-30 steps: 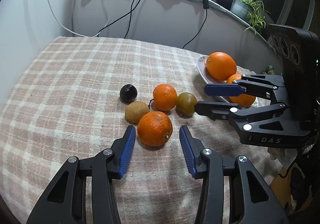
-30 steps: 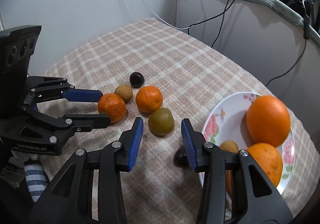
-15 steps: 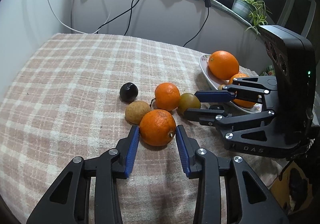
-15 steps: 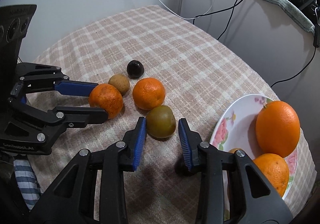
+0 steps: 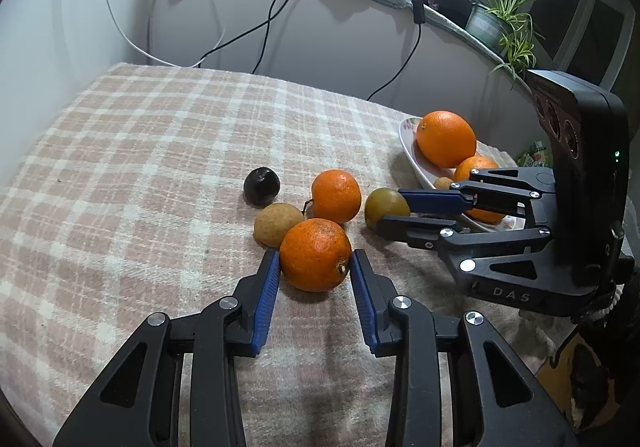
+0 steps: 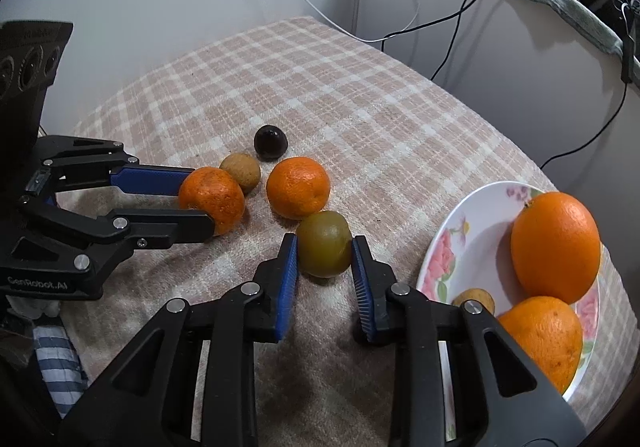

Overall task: Organize fruits
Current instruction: 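Close the right gripper on the olive-green fruit while the left grips the tangerine, then carry both fruits onto the white plate and open both grippers, then move the right gripper to the dark plum and close on it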

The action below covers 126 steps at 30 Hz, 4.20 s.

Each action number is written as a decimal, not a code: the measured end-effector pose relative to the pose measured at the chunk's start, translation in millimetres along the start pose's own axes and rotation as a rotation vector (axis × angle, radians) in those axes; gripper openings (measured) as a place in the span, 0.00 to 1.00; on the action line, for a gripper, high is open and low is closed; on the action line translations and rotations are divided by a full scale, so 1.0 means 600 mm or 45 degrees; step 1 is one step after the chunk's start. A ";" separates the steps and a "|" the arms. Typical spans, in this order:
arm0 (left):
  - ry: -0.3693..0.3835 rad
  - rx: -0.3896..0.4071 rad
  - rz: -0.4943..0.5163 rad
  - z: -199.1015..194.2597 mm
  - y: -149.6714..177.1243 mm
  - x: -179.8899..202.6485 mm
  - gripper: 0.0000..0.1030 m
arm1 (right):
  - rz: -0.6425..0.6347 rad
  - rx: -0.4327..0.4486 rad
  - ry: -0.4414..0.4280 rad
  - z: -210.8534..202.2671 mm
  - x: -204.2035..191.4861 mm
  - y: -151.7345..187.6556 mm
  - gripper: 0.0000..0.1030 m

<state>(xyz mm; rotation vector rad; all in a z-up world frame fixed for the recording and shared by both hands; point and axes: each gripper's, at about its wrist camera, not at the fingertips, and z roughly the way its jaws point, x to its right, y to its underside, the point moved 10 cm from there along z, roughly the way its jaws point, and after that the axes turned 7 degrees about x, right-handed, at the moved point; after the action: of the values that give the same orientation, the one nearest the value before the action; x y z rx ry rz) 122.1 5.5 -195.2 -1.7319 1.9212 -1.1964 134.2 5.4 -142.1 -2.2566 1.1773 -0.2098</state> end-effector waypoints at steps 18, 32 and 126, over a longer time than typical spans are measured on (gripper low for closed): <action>0.068 0.042 0.041 -0.004 -0.030 0.058 0.32 | 0.166 0.170 0.018 -0.113 0.058 0.005 0.27; 0.147 0.061 0.098 0.035 -0.066 0.139 0.32 | 0.283 0.241 0.091 -0.169 0.130 0.031 0.27; -0.008 0.157 0.076 0.000 -0.111 0.061 0.60 | 0.375 0.387 0.089 -0.223 0.098 0.034 0.76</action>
<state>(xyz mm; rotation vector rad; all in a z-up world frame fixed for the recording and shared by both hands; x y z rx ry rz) 158.8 -24.0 -135.5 -1.6024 1.8410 -1.2582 103.4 -106.4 -51.1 -1.8042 1.3946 -0.3284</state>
